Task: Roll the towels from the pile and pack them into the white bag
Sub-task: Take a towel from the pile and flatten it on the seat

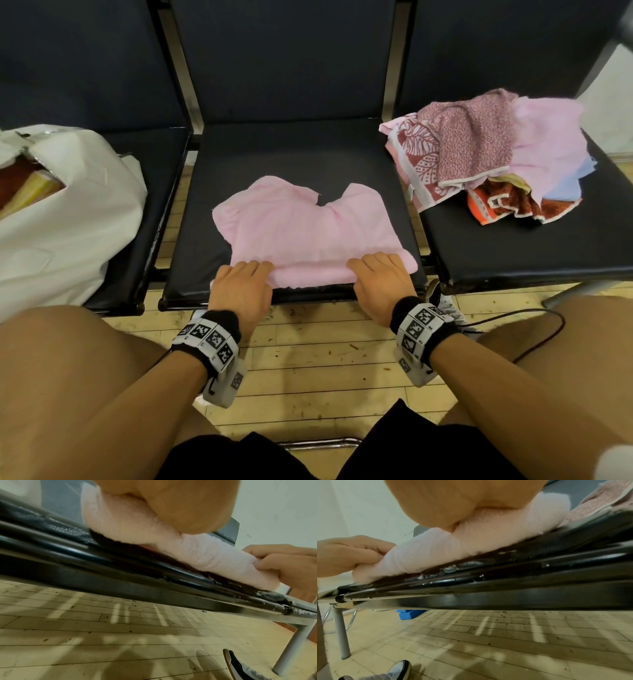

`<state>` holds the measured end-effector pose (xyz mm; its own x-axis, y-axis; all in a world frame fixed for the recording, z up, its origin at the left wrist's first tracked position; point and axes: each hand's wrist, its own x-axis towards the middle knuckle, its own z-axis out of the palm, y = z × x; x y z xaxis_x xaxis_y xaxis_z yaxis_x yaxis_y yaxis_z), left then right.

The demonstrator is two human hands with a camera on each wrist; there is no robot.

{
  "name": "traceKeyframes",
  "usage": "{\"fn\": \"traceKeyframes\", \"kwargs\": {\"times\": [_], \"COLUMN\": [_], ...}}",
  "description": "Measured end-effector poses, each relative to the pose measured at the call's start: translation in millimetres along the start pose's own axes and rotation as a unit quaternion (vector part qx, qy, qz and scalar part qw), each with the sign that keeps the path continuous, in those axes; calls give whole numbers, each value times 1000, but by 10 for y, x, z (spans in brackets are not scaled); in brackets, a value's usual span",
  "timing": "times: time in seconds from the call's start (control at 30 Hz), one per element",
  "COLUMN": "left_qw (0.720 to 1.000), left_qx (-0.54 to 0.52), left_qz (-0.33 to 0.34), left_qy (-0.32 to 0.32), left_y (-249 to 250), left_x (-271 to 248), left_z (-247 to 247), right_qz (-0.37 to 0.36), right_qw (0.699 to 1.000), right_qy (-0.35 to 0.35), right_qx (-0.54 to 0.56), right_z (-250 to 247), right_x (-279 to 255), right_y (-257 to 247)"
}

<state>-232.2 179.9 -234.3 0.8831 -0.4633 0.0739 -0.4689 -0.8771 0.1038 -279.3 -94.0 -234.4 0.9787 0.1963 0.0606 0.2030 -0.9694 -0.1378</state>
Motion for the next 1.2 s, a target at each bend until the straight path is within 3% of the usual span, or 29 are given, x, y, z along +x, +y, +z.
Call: {"fn": "traceKeyframes", "kwargs": {"times": [0.13,0.3,0.43,0.57,0.83,1.0,1.1,1.2], "left_qw": [1000,997,994,997,998,1000,1000,997], "left_qx": [1,16,-2,-16,1,11,-9,9], "left_qz": [-14,15,86,57,30,-1,-6,6], "left_qy": [-24,71,67,48,48,9,24,75], "left_y": [-2,-44,-28,29,0,16,6,-20], "left_x": [-12,7,-10,-61,-20,9,7,15], "left_z": [35,79,169,147,102,32,70,112], "right_qz": [24,-10,-70,-25,-20,-6,-4,-22], "right_qw": [998,997,992,998,997,999,997,993], "right_qy": [-55,74,101,52,75,38,70,113], "right_qx": [29,10,-15,26,-6,14,44,4], "right_z": [-46,57,137,137,124,50,75,140], "right_x": [9,7,-3,-57,-5,31,31,46], "right_y": [-8,42,23,-33,37,-7,-3,54]}}
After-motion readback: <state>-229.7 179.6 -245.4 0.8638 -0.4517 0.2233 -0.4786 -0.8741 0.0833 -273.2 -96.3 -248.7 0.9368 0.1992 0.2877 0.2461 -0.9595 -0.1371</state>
